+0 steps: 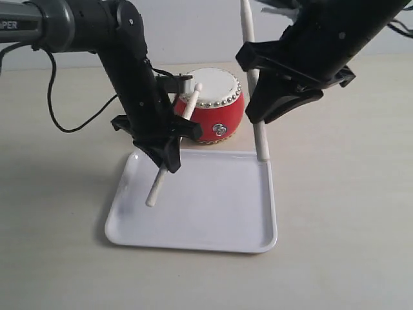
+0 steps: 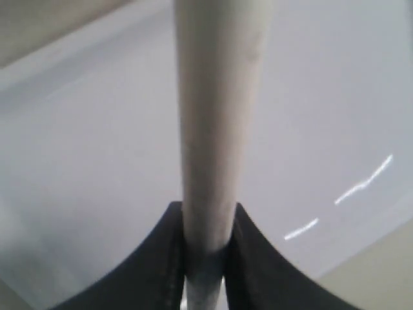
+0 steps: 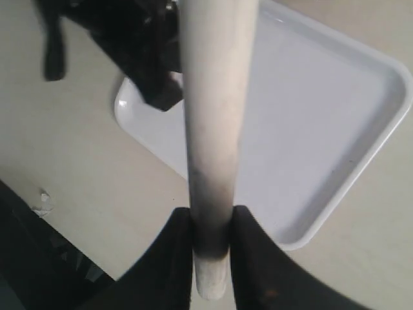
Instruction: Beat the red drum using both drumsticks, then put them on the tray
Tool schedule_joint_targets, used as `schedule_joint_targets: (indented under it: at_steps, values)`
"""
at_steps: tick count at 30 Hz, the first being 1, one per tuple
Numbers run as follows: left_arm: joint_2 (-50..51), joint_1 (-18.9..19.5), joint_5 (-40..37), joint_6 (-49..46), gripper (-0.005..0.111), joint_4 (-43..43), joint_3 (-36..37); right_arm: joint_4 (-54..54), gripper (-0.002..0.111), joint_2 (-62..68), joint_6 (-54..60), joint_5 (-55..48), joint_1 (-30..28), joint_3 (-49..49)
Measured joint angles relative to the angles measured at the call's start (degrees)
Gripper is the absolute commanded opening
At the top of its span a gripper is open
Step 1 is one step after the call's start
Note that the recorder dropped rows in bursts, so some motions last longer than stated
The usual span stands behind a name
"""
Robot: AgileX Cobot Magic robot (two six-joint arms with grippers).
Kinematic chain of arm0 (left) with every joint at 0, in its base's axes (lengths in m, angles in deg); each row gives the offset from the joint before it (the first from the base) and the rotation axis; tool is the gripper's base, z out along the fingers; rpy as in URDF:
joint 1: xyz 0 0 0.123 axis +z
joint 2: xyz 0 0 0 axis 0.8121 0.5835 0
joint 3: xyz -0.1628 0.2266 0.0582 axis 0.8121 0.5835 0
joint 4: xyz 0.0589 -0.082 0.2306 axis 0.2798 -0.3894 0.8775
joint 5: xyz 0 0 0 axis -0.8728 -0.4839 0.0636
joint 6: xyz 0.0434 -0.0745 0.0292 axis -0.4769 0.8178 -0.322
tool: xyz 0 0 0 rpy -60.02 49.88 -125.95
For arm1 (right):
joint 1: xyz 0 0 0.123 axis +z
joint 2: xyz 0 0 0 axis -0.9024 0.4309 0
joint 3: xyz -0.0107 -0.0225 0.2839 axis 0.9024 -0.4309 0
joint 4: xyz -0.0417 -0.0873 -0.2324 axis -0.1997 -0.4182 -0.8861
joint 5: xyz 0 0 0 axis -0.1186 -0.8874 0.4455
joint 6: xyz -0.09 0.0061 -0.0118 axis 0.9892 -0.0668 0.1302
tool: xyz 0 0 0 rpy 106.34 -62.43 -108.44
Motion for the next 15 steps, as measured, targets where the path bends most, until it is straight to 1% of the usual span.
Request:
schedule_joint_targets:
  at_steps: [3,6,12,15]
  values:
    - [1.4,0.0,0.0,1.5,0.0,0.0,-2.1,-0.1,0.0,-1.1,-0.1,-0.1,0.0,0.0]
    - [0.1,0.0,0.0,2.1,0.0,-0.2,-3.1,-0.1,0.0,0.8,-0.1,0.0,0.0,0.0]
    - [-7.5,0.0,0.1,4.8,0.0,2.3,-3.2,0.0,0.0,13.6,-0.2,3.1,0.0,0.1]
    - [-10.6,0.0,0.1,5.5,0.0,3.1,-2.6,1.9,0.0,20.6,0.7,3.8,0.0,0.1]
